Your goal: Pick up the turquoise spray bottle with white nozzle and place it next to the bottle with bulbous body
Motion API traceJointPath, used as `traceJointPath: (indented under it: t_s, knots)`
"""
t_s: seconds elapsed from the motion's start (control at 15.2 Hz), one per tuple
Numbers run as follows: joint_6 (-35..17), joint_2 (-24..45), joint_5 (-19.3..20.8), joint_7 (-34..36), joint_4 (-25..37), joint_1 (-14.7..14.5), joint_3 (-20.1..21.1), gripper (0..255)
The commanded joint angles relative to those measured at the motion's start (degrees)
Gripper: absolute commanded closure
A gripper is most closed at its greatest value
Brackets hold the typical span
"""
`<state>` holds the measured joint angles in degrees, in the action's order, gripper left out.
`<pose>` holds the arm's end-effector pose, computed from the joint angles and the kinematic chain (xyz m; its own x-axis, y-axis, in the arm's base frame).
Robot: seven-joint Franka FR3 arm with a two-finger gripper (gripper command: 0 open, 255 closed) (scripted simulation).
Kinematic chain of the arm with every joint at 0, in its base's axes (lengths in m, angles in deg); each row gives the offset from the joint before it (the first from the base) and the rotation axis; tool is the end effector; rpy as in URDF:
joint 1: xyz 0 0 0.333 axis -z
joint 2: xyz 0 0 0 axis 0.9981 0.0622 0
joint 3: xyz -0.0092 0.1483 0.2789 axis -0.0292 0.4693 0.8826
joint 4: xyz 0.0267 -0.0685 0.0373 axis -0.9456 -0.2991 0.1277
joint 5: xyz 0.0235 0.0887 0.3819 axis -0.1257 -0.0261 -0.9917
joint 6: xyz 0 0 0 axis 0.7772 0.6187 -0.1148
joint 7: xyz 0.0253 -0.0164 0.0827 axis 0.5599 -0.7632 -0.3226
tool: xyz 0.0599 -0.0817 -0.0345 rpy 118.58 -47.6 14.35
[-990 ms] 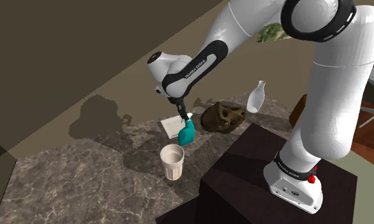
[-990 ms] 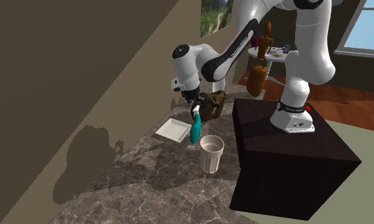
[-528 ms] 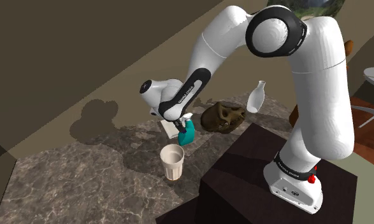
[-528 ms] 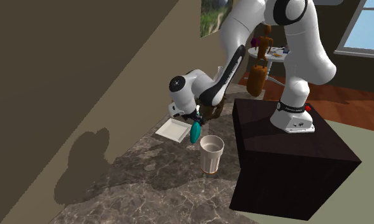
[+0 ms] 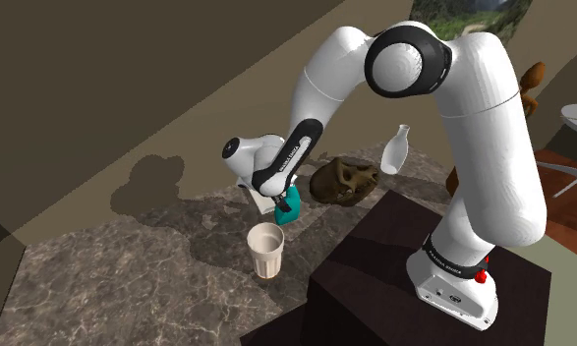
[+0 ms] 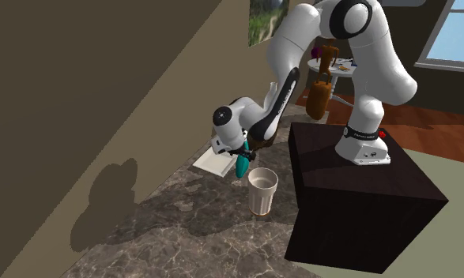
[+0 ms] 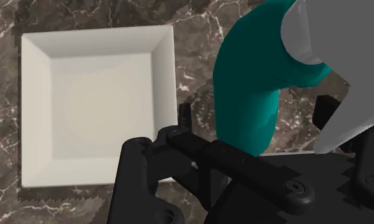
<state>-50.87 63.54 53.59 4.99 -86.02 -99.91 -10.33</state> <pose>0.5345 0.1639 0.1236 0.2987 0.8170 -0.4932 0.9408 -0.3387 0.0086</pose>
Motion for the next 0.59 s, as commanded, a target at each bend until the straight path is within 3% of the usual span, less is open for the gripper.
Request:
traceJointPath:
  t_s: [0.0,0.46,0.53]
  knots:
    - [-0.56,0.19,0.25,0.16,-0.34,0.08,-0.15,0]
    - [-0.55,0.2,0.25,0.16,-0.33,0.08,-0.15,0]
    - [-0.55,0.2,0.25,0.16,-0.33,0.08,-0.15,255]
